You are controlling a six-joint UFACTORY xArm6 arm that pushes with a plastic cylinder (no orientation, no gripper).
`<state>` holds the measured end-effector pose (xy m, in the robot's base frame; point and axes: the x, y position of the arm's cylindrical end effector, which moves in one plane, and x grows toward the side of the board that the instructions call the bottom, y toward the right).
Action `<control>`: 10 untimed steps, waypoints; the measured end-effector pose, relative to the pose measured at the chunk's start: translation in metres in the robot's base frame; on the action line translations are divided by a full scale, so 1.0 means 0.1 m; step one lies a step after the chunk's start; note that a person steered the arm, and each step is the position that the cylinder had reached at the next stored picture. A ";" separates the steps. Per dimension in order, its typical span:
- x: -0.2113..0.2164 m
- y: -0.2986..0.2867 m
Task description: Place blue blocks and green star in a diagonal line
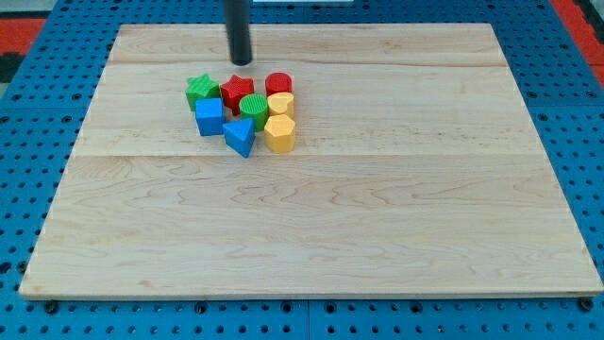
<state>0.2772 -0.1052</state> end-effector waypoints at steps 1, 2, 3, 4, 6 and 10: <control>0.25 -0.28; 0.67 -0.31; 0.79 -0.40; 1.05 -0.42; 1.73 0.57; 2.58 2.05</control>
<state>0.5354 0.1000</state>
